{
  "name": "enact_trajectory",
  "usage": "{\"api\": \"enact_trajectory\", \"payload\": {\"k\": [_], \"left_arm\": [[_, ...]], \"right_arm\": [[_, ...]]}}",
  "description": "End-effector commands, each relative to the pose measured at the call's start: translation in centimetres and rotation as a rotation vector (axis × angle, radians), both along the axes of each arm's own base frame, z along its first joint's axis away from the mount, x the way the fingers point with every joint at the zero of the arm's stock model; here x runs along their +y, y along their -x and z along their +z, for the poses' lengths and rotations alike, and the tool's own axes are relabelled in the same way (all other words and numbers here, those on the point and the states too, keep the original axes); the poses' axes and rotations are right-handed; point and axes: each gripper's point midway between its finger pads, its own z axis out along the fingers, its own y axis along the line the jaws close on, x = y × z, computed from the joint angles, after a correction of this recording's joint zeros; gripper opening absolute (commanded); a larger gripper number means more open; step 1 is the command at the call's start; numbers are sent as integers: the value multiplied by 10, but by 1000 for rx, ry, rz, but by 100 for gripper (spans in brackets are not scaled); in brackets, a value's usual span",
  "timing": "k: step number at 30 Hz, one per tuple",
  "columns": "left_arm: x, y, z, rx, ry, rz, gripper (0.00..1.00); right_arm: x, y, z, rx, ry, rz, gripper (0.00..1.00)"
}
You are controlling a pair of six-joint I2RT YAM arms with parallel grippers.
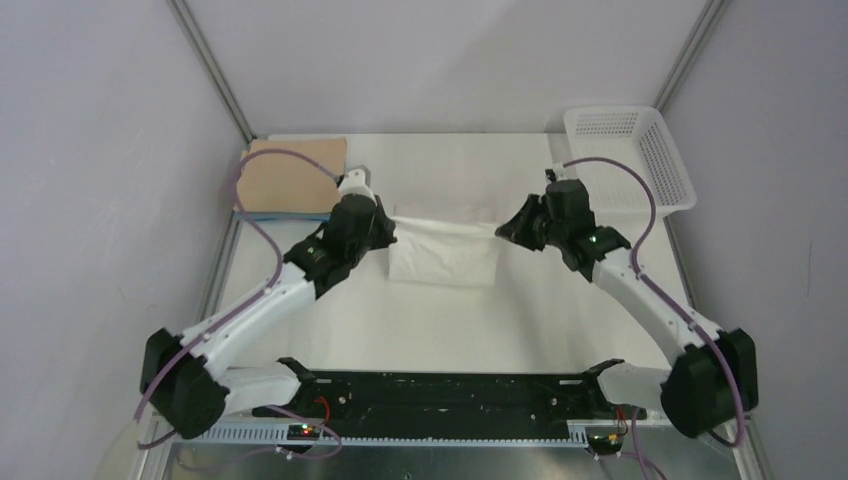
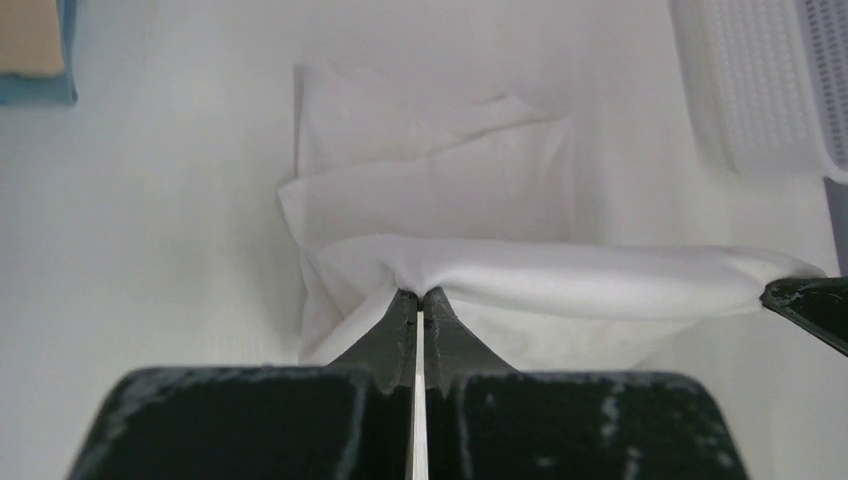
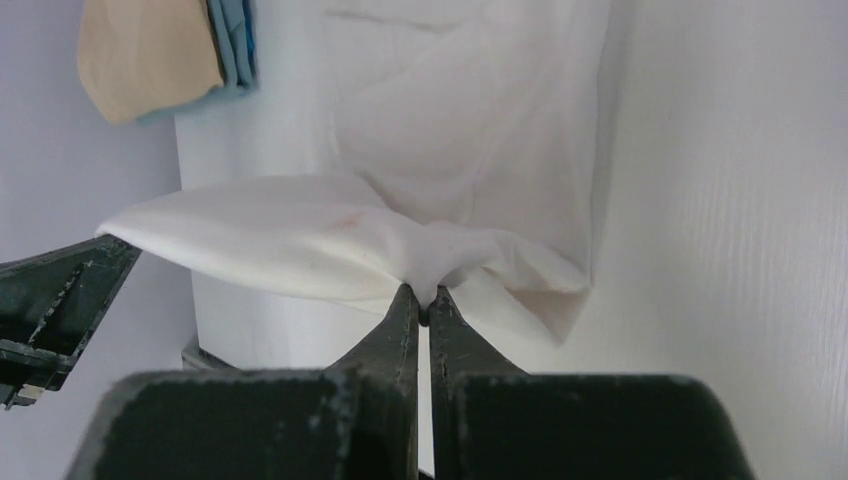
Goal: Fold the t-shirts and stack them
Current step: Fold the long partially folded tshirt into a neat square
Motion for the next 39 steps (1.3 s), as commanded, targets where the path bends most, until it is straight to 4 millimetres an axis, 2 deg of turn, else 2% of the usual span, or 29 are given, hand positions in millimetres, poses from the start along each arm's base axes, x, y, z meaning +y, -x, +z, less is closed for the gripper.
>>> {"api": "enact_trajectory", "payload": {"k": [1,2,4,7,8,9,10,11,12,13,14,15,18,19,22,23,24,25,26,27,28,29,30,31,32,33,34,35,39], "left_arm": [[9,-48,22,-62,-48,23,0],[8,-56,27,-68,-41,20,0],[12,-73,22,-47,-46,31,0],[17,-97,3,6,-58,40,0],[13,-103,6,3,-53,17,0],[14,-111,-7,32,-64,13,0],[10,-116,-3,27,-56,-4,0],[11,-123,-16,55,-66,0,0],[11,-129,-14,52,-62,3,0],[13,-136,-26,75,-71,12,0],[11,-142,-24,72,-66,9,0],[12,-148,-36,96,-73,12,0],[8,-166,-44,109,-75,-2,0],[7,-171,-53,126,-81,0,0],[14,-183,-76,168,-89,44,0],[16,-188,-76,172,-81,60,0],[19,-191,-88,195,-84,71,1],[20,-195,-87,199,-76,77,4],[25,-198,-98,229,-72,92,13],[23,-203,-94,224,-57,90,21],[26,-205,-100,241,-56,94,39],[24,-209,-94,231,-44,94,47],[25,-210,-92,231,-42,94,67],[23,-212,-86,223,-30,91,84],[22,-212,-78,213,-19,88,89],[19,-210,-75,213,-1,76,93],[15,-208,-66,203,14,64,98],[9,-205,-64,211,43,36,99],[-20,-191,-57,241,137,-92,100]], "right_arm": [[-4,-49,20,-90,-20,12,0],[-5,-57,26,-105,-26,6,0],[-10,-74,24,-98,-20,-14,0],[-13,-99,13,-67,-25,-12,0],[-17,-104,9,-61,-21,-18,0],[-18,-112,2,-45,-14,-25,0],[-22,-117,-3,-41,-10,-35,0],[-22,-125,-10,-32,-12,-36,0],[-26,-131,-13,-30,-19,-45,0],[-24,-139,-22,-17,-28,-37,0],[-27,-145,-37,19,-32,-46,0],[-26,-151,-35,12,-41,-42,0],[-26,-167,-62,58,-43,-42,0],[-24,-173,-60,49,-52,-33,0],[-23,-187,-85,95,-56,-36,0],[-23,-193,-82,88,-61,-39,0],[-23,-197,-91,103,-59,-44,6],[-23,-204,-87,87,-62,-45,11],[-22,-211,-88,85,-63,-41,24],[-22,-213,-89,87,-57,-34,33],[-20,-217,-88,94,-55,-21,55],[-20,-219,-87,93,-44,-6,64],[-17,-219,-84,98,-43,6,82],[-16,-217,-78,87,-36,19,91],[-16,-214,-77,89,-32,21,98],[-15,-211,-65,66,-30,28,99],[-14,-206,-66,63,-31,33,99],[-9,-201,-54,36,-41,47,99],[21,-181,-46,19,-131,150,100]]}}
